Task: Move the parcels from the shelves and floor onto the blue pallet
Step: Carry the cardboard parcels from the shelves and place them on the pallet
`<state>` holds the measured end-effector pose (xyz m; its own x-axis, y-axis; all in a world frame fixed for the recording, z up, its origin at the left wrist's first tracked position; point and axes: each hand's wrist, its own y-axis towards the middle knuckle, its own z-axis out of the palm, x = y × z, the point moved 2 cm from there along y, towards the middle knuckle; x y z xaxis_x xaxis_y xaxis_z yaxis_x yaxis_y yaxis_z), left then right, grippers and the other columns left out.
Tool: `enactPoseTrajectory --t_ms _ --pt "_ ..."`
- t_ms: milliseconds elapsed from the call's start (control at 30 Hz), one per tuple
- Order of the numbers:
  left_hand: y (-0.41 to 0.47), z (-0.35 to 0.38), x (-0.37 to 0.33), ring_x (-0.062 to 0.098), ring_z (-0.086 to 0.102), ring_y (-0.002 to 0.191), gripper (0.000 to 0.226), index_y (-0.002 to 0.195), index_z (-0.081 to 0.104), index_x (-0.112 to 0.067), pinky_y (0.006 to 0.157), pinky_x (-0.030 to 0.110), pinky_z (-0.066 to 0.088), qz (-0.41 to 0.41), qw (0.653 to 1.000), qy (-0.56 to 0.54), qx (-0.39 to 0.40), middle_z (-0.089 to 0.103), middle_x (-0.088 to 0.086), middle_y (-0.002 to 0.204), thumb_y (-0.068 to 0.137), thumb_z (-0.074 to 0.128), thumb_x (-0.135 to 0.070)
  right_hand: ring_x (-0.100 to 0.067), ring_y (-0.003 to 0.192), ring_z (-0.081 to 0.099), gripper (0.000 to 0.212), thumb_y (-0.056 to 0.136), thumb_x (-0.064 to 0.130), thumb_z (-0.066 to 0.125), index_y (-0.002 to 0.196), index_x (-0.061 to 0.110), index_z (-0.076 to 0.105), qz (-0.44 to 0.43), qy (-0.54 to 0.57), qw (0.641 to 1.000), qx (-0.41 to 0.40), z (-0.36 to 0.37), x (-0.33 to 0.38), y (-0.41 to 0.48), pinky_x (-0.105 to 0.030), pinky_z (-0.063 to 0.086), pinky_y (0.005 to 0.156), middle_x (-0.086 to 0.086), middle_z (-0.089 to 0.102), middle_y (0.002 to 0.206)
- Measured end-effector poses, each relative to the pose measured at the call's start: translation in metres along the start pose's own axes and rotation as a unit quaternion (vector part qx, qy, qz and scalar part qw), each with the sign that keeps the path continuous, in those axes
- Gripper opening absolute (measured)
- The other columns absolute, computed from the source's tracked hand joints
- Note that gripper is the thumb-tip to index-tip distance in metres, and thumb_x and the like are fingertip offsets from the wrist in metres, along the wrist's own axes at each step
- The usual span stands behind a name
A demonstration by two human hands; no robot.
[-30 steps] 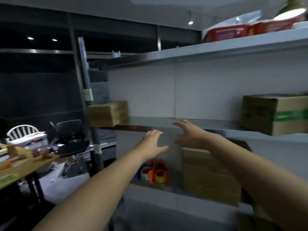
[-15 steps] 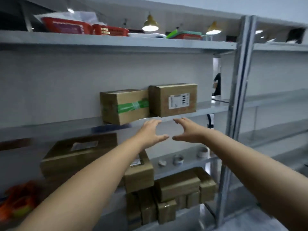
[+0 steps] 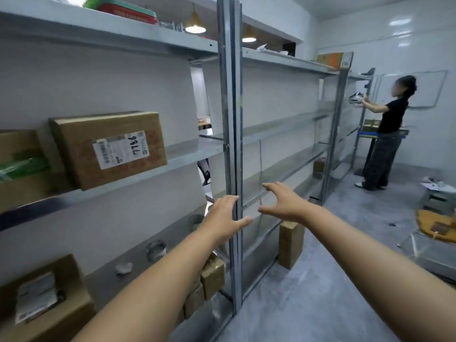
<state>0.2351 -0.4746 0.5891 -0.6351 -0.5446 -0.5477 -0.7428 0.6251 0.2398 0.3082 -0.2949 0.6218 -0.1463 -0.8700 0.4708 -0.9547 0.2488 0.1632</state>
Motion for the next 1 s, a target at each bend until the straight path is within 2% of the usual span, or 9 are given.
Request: enactPoseTrajectory --t_ms 167,367,500,767,1000 --pt "0.059 0.031 0.019 0.017 0.031 0.141 0.078 0.149 0.033 -0.020 0.115 0.039 0.032 0.053 0.998 0.017 0.035 0.037 -0.001 0.151 0.086 0.064 -0.055 -0.019 0.142 0.030 0.082 0.085 0.050 0.065 0.152 0.018 0.028 0.081 0.025 0.996 0.012 0.023 -0.046 0.029 -0.034 0.027 0.115 -0.004 0.030 0.155" --pt "0.136 0.045 0.018 0.019 0.032 0.140 0.075 0.148 0.034 -0.019 0.114 0.041 0.033 0.120 0.990 -0.010 0.076 0.039 0.001 0.150 0.088 0.063 -0.051 -0.020 0.142 0.029 0.082 0.086 0.047 0.066 0.152 0.020 0.027 0.160 -0.013 0.987 -0.011 -0.003 -0.092 0.062 -0.035 0.029 0.113 -0.003 0.030 0.155" --pt "0.182 0.062 0.014 0.019 0.029 0.143 0.077 0.151 0.031 -0.019 0.116 0.040 0.030 0.147 0.985 -0.006 0.085 0.035 0.001 0.154 0.089 0.062 -0.052 -0.020 0.141 0.030 0.084 0.083 0.052 0.065 0.152 0.022 0.027 0.195 -0.033 0.980 -0.020 -0.014 -0.120 0.080 -0.033 0.029 0.110 -0.002 0.031 0.154" --pt "0.267 0.124 -0.026 0.019 0.026 0.144 0.075 0.151 0.030 -0.013 0.116 0.035 0.026 0.151 0.979 -0.026 0.135 0.032 0.004 0.155 0.091 0.062 -0.046 -0.019 0.143 0.028 0.084 0.082 0.053 0.066 0.151 0.024 0.027 0.219 -0.055 0.974 -0.033 -0.026 -0.207 0.115 -0.034 0.027 0.112 -0.001 0.030 0.155" --pt "0.364 0.195 -0.097 0.018 0.027 0.143 0.075 0.150 0.031 -0.014 0.117 0.036 0.027 0.171 0.976 -0.006 0.132 0.033 0.003 0.155 0.091 0.061 -0.049 -0.019 0.145 0.024 0.086 0.082 0.052 0.065 0.152 0.025 0.024 0.219 -0.037 0.973 -0.060 -0.087 -0.323 0.167 -0.039 0.028 0.115 0.002 0.025 0.158"
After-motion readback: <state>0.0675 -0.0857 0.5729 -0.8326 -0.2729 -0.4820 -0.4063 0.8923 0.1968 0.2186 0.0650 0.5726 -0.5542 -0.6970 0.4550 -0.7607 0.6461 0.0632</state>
